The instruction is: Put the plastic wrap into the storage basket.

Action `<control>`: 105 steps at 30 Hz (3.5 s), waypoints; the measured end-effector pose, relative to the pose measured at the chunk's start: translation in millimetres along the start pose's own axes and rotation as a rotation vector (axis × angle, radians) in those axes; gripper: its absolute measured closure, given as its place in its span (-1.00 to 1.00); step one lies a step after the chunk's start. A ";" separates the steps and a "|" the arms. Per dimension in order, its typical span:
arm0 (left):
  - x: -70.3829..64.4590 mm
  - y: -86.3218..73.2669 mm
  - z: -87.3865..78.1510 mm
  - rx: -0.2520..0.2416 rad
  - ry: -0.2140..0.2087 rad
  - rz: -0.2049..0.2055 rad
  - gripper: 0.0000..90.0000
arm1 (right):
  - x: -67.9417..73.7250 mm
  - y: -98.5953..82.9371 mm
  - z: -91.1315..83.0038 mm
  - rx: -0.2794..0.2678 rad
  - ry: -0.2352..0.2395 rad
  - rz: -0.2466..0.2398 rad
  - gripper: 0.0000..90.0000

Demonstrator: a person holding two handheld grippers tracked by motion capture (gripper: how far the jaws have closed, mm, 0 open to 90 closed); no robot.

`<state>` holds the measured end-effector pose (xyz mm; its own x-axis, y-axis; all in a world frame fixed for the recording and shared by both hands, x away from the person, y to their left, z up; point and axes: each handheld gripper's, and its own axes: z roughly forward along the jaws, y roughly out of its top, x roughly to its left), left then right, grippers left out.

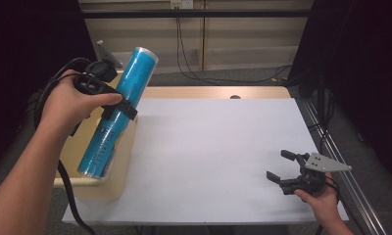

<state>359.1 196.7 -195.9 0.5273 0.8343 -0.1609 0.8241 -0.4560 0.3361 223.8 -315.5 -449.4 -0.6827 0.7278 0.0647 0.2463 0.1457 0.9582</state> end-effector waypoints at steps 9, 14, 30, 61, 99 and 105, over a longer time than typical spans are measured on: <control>23.1 -20.9 -1.0 0.009 0.023 -0.082 -0.29 | 0.1 0.6 0.8 0.000 0.003 -0.003 -0.90; 39.0 -33.9 -0.3 0.028 0.036 -0.122 -0.29 | 0.4 0.5 1.1 0.001 0.002 -0.005 -0.90; 73.9 -47.2 21.0 0.068 0.070 -0.252 -0.29 | 1.1 0.7 2.9 0.001 0.005 -0.004 -0.90; 87.4 -49.3 53.4 0.115 0.129 -0.351 -0.30 | 0.8 0.5 2.7 0.001 0.007 -0.006 -0.90; 7.4 4.4 63.2 -0.178 -0.105 -0.154 -0.46 | 3.1 -0.9 1.6 0.012 0.009 -0.012 -0.90; -5.7 9.6 80.1 -0.164 -0.136 -0.129 -0.47 | 3.3 -1.1 1.9 0.012 0.011 -0.011 -0.90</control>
<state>380.6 162.7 -266.0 0.4518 0.8280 -0.3321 0.8477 -0.2824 0.4491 222.6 -312.0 -450.8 -0.6931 0.7186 0.0569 0.2464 0.1619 0.9556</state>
